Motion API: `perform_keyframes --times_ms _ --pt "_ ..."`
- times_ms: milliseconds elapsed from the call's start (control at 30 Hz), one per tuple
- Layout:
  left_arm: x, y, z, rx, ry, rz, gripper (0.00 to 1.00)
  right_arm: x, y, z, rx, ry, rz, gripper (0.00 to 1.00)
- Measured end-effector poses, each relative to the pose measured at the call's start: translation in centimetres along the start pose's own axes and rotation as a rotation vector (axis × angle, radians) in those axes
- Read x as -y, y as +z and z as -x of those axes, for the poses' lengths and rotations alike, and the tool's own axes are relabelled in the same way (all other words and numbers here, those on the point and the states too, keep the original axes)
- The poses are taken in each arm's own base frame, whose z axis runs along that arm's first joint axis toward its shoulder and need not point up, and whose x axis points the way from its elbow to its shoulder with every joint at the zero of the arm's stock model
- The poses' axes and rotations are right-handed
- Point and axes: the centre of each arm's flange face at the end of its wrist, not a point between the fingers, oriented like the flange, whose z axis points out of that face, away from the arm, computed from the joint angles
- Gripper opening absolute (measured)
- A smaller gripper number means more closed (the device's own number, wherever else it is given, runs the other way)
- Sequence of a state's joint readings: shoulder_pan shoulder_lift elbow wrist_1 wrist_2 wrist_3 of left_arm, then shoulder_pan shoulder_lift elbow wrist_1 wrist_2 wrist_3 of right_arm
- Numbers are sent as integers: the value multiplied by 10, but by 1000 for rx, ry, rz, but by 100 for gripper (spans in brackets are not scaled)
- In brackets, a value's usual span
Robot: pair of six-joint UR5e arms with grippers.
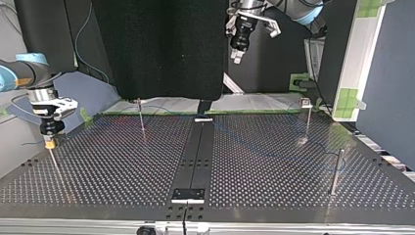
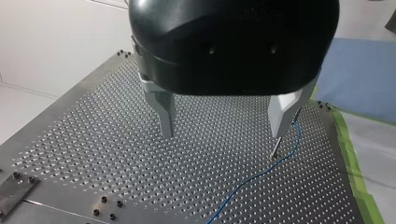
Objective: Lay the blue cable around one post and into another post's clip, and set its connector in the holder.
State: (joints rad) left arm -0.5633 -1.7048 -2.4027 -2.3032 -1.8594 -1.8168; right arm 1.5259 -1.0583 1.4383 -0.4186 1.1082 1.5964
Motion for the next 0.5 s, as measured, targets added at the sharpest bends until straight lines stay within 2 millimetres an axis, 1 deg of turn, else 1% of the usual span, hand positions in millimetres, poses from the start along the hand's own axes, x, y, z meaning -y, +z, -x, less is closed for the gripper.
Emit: perform_keyframes --times_ms 500 --pt "1 -2 -2 -3 6 -6 100 0 0 0 0 0 0 100"
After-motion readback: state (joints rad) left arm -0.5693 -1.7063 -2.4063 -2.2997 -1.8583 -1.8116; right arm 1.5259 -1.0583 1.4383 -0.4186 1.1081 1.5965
